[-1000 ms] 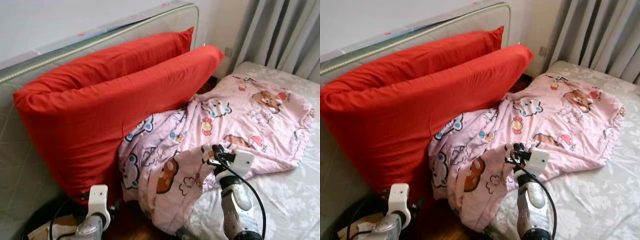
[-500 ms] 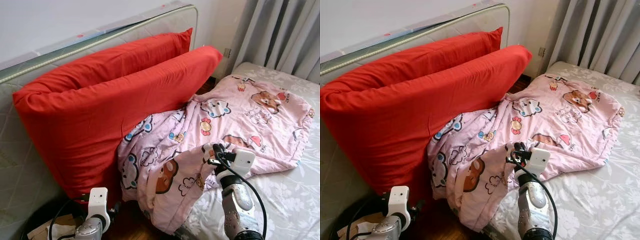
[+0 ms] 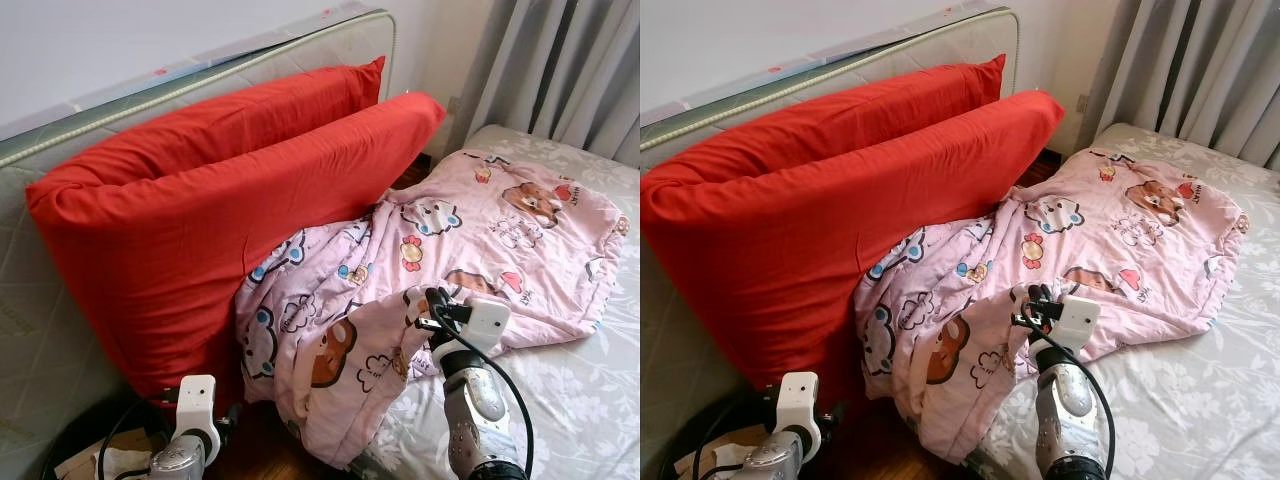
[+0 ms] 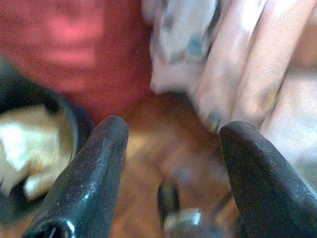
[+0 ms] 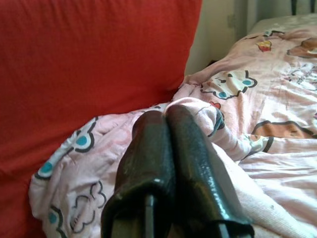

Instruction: Clean up the room

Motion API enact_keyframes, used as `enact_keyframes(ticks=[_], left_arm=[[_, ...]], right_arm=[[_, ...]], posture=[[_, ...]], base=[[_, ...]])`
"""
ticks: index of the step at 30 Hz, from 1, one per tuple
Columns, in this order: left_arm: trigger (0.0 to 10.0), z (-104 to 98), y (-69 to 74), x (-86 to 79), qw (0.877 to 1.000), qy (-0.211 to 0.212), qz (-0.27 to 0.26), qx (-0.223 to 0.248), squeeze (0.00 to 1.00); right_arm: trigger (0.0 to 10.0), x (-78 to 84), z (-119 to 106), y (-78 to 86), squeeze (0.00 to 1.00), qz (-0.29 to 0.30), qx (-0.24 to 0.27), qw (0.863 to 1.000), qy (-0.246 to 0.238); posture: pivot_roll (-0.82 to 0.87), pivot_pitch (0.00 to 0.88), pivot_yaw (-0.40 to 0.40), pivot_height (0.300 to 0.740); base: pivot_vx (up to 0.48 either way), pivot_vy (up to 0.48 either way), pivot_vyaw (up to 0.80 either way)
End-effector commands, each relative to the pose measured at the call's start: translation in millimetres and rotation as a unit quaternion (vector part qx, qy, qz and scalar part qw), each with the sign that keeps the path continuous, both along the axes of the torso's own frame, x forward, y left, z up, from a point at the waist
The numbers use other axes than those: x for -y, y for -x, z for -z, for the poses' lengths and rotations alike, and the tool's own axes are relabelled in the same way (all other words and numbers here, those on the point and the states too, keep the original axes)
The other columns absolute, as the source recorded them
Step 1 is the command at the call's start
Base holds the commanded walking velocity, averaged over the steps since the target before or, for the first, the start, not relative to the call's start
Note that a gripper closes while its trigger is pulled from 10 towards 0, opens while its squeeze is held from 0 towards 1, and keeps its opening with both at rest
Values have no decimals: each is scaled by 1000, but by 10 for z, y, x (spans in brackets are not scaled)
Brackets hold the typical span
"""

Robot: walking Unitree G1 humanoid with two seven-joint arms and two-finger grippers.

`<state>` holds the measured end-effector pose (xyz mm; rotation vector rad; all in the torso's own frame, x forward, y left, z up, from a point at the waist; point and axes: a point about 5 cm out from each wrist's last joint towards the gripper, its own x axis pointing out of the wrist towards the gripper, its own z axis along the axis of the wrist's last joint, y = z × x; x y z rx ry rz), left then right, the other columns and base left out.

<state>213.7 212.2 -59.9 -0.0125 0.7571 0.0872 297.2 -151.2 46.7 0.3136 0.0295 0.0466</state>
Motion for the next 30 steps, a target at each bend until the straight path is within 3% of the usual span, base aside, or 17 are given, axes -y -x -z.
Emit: enact_keyframes(ticks=[1, 30], left_arm=[[10000, 192, 359, -98, 997, -7, -16, -73, 0], [10000, 197, 360, -81, 997, -5, -15, -74, 0]], right_arm=[[10000, -24, -9, -9, 0, -3, 4, 1000, 7], [10000, -28, 18, -7, 0, -6, 1, 1000, 9]], posture=[[-14, 6, -17, 740], [-11, 20, -26, 740]], base=[[0, 0, 0], [0, 0, 0]])
